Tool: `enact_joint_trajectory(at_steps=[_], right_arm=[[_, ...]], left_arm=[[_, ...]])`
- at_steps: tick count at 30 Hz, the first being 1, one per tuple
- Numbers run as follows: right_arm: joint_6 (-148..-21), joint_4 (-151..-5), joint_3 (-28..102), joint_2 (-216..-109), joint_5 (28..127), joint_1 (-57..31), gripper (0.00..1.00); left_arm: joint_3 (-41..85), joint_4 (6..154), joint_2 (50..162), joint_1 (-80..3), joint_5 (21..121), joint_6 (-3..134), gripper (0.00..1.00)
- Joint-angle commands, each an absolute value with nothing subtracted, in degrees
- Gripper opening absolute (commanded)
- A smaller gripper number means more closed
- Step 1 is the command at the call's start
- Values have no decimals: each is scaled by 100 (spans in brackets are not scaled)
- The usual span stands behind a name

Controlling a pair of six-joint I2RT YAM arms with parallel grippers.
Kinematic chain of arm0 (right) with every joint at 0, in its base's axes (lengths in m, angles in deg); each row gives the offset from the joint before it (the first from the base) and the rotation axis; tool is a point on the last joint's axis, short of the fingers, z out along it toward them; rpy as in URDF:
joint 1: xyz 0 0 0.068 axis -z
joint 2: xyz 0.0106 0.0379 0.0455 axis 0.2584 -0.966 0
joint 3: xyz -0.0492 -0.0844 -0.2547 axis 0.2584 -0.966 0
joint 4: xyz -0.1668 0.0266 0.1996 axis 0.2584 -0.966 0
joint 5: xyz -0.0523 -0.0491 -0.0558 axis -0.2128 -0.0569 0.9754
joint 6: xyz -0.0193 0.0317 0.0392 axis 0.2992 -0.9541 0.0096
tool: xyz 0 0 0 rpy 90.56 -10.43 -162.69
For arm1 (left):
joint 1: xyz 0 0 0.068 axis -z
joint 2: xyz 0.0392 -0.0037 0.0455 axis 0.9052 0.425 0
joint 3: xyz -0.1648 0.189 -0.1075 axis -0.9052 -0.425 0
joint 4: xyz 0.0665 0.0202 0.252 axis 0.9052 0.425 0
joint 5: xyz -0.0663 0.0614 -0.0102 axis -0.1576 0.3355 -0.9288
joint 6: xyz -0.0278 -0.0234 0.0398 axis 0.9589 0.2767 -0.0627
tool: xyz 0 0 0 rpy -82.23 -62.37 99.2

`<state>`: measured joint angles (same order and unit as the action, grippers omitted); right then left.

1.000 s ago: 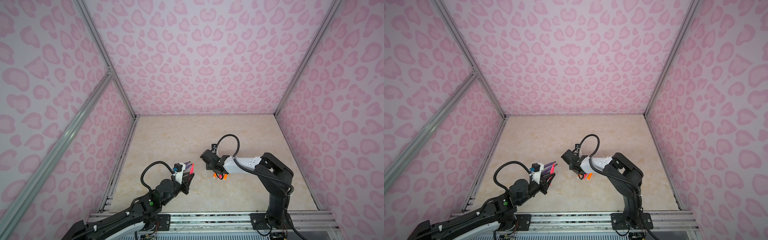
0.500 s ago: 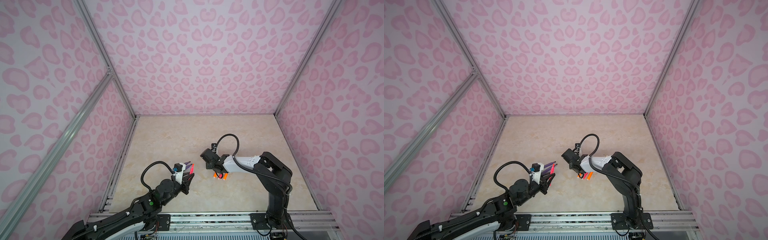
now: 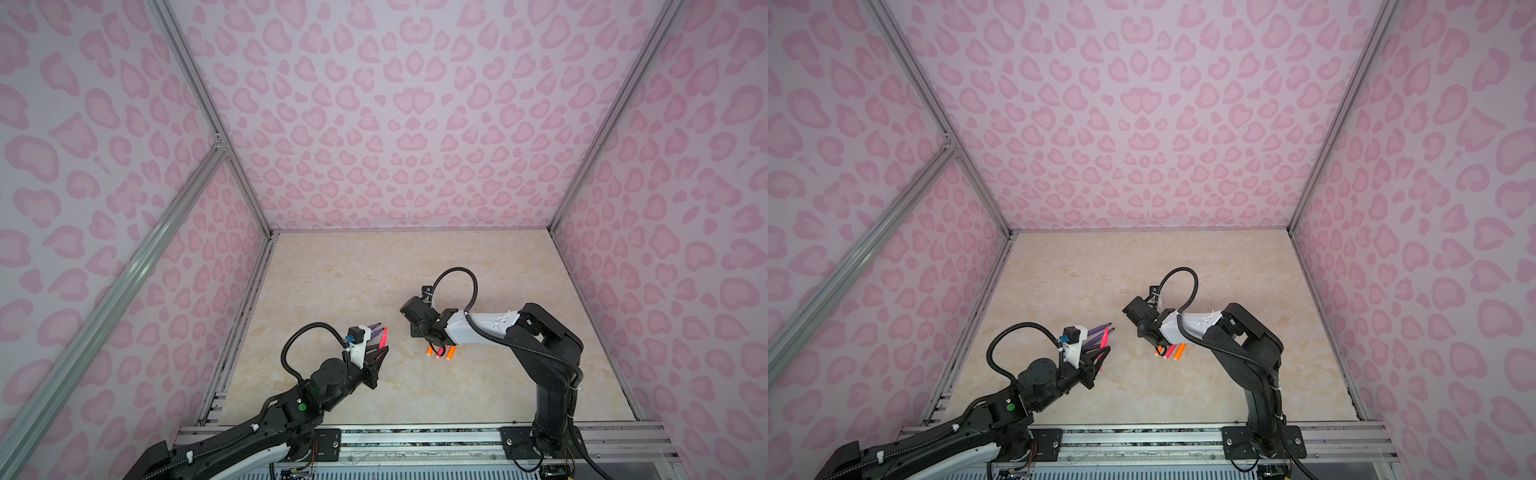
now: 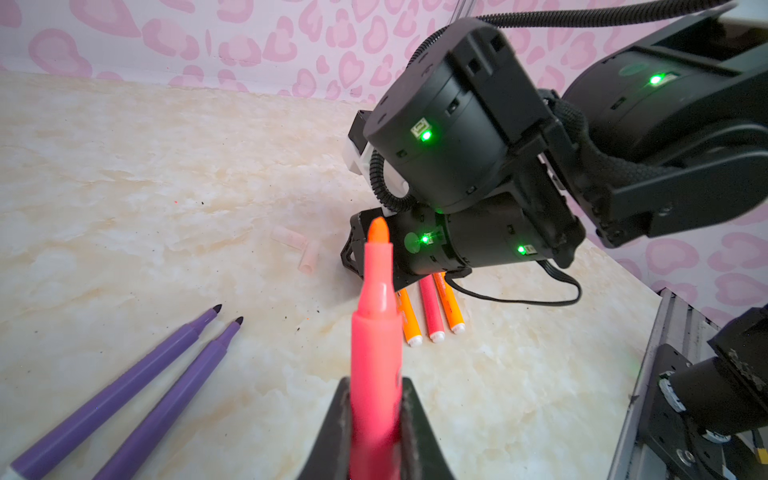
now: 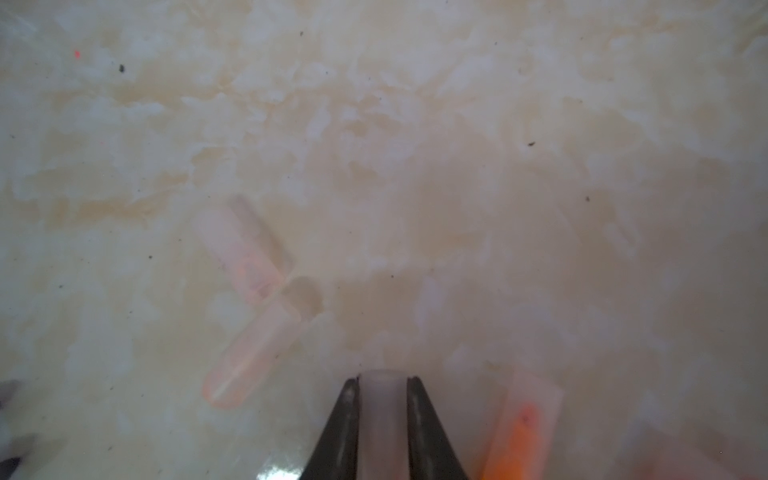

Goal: Insert the pens into the pen caps
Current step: 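Lower the right gripper onto a translucent cap and close on it, then lift the cap with the right gripper and bring it over the pink marker tip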

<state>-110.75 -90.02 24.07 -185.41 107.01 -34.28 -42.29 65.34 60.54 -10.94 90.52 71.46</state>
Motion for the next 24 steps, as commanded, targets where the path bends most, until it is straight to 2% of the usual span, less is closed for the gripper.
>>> enact_joint_trajectory(at_steps=[1, 14, 24], right_arm=[[-11053, -9147, 2384, -18622, 10654, -3429, 18], [-11072, -8960, 2186, -18150, 10756, -3424, 14], [-10989, -8113, 1320, -16364, 11022, -3702, 10]], left_arm=[[-4200, 6435, 6033, -1098, 9019, 7113, 3], [-4176, 6418, 6077, -1097, 8958, 7095, 3], [-4143, 6271, 6276, -1097, 8862, 7060, 3]])
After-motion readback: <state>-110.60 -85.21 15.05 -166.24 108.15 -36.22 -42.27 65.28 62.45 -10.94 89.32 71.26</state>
